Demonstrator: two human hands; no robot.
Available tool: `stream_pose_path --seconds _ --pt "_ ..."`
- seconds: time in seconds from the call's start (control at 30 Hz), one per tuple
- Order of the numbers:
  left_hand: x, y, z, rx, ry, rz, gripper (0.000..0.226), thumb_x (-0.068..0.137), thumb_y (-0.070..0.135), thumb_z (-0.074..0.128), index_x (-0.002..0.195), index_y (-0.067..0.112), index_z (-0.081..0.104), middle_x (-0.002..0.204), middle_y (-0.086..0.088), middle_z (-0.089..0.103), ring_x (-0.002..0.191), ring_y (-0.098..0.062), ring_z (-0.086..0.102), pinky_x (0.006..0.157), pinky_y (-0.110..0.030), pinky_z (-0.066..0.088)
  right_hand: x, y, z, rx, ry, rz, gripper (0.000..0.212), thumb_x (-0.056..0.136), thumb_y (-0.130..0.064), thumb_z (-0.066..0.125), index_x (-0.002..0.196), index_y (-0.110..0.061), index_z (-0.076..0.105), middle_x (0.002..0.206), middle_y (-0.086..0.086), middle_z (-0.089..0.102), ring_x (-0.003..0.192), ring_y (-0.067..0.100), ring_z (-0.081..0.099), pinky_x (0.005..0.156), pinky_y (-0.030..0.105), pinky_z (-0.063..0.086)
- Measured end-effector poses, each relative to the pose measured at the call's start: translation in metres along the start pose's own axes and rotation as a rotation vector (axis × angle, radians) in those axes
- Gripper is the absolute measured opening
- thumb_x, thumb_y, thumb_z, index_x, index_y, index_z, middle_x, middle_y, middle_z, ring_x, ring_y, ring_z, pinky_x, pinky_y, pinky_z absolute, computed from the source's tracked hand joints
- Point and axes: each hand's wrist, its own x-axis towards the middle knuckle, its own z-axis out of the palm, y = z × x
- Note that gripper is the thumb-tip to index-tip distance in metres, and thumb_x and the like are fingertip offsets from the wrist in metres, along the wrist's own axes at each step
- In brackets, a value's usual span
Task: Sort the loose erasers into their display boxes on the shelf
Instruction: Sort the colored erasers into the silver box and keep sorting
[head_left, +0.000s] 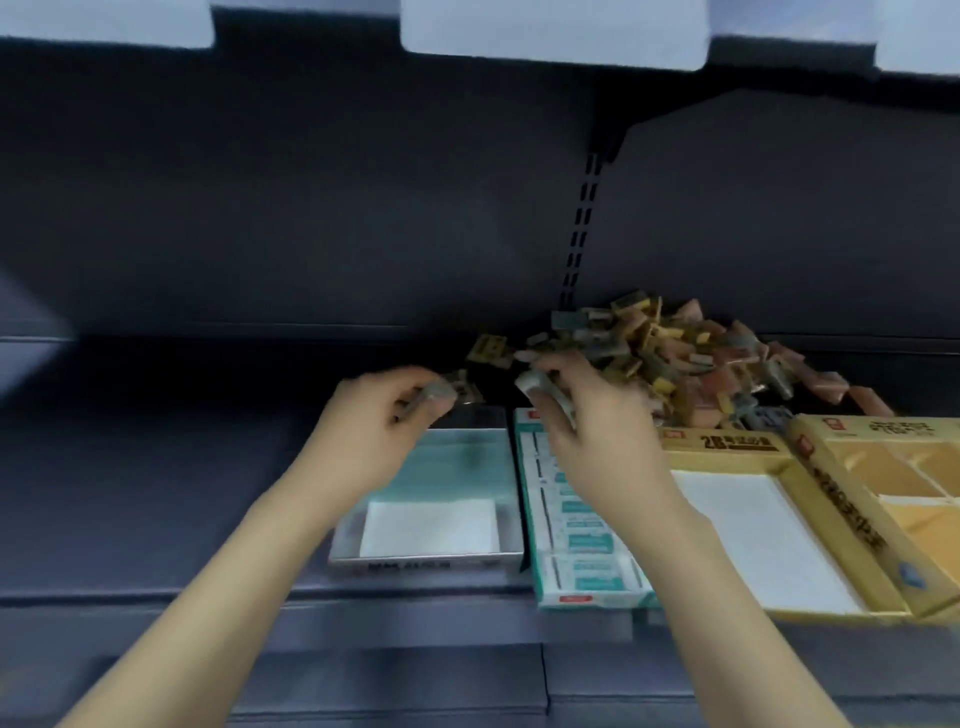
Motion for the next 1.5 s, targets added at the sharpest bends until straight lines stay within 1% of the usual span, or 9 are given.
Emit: stream_pose_path --seconds 0.13,0.27,0.37,0.53,0.73,0.93,1.2,1.33,1.5 --pt "-0.022 -0.016 -0.022 -0.148 0.01 -0.111 0.012 0.093 0.021 0.054 0.09 0.032 0.06 0.083 0.006 0.071 0.062 -0.006 0.064 0.061 -0.018 0.049 -0.012 -0.022 0.017 0.109 -0.032 0.079 0.02 0.093 -0.02 0.056 0.113 -0.017 0.056 0.09 0.008 0.067 0.071 0.02 0.059 0.059 0.032 0.04" --pt "-0.037 -0.028 -0.033 -0.247 0.0 -0.161 0.027 0.09 0.019 0.058 0.104 0.042 0.062 0.109 0.01 0.066 0.096 -0.007 0.063 0.088 -0.02 0.049 -0.026 -0.039 0.024 0.209 -0.062 0.159 0.016 0.095 -0.023 0.052 0.111 -0.024 0.054 0.07 0.011 0.062 0.06 0.014 0.051 0.053 0.024 0.037" --pt "-0.045 -0.03 -0.033 -0.338 0.004 -0.188 0.033 0.085 0.01 0.063 0.109 0.034 0.061 0.118 0.011 0.057 0.094 0.007 0.061 0.083 -0.006 0.045 -0.04 -0.049 0.026 0.273 -0.031 0.207 0.014 0.095 -0.024 0.052 0.106 -0.032 0.053 0.073 0.008 0.064 0.059 0.015 0.052 0.058 0.023 0.04" --pt "-0.051 -0.028 -0.03 -0.494 0.01 -0.22 0.041 0.078 0.006 0.069 0.117 0.017 0.062 0.119 0.009 0.055 0.086 0.005 0.064 0.079 -0.006 0.046 -0.058 -0.052 0.032 0.286 0.039 0.285 0.014 0.094 -0.024 0.054 0.106 -0.031 0.054 0.078 -0.011 0.061 0.072 0.008 0.054 0.063 0.014 0.039" --pt "-0.048 -0.021 -0.024 -0.475 0.07 -0.137 0.042 0.073 -0.001 0.073 0.101 0.029 0.065 0.105 0.007 0.061 0.088 -0.004 0.067 0.078 -0.015 0.051 -0.056 -0.047 0.033 0.261 0.051 0.325 0.017 0.093 -0.022 0.056 0.109 -0.028 0.055 0.077 0.0 0.063 0.06 0.014 0.05 0.06 0.026 0.041" --pt "-0.043 -0.019 -0.019 -0.246 0.108 -0.098 0.045 0.069 0.008 0.079 0.093 0.042 0.064 0.091 0.011 0.056 0.076 -0.008 0.059 0.071 -0.017 0.05 -0.054 -0.041 0.03 0.236 0.005 0.353 0.029 0.091 -0.013 0.058 0.113 -0.031 0.056 0.08 0.005 0.065 0.063 0.015 0.052 0.063 0.032 0.042" --pt "-0.045 -0.024 -0.021 -0.099 -0.01 -0.118 0.037 0.081 0.01 0.068 0.095 0.044 0.064 0.083 0.014 0.059 0.057 -0.008 0.047 0.058 -0.016 0.043 -0.052 -0.035 0.027 0.209 -0.032 0.353 0.029 0.088 -0.007 0.061 0.109 -0.026 0.064 0.085 -0.008 0.065 0.073 0.006 0.053 0.063 0.01 0.041" --pt "-0.045 -0.025 -0.022 -0.125 -0.036 -0.167 0.041 0.084 0.006 0.065 0.104 0.041 0.062 0.093 0.01 0.06 0.076 -0.018 0.062 0.073 -0.026 0.052 -0.05 -0.034 0.024 0.198 -0.047 0.341 0.027 0.088 -0.008 0.061 0.108 -0.025 0.065 0.081 -0.005 0.065 0.074 0.006 0.052 0.064 0.011 0.04" --pt "-0.042 -0.019 -0.03 -0.138 0.03 -0.211 0.026 0.077 0.005 0.072 0.082 0.026 0.059 0.078 0.006 0.065 0.064 -0.007 0.059 0.06 -0.012 0.046 -0.049 -0.033 0.024 0.2 -0.051 0.33 0.027 0.088 -0.008 0.061 0.108 -0.025 0.065 0.078 -0.003 0.065 0.072 0.008 0.052 0.063 0.011 0.041"
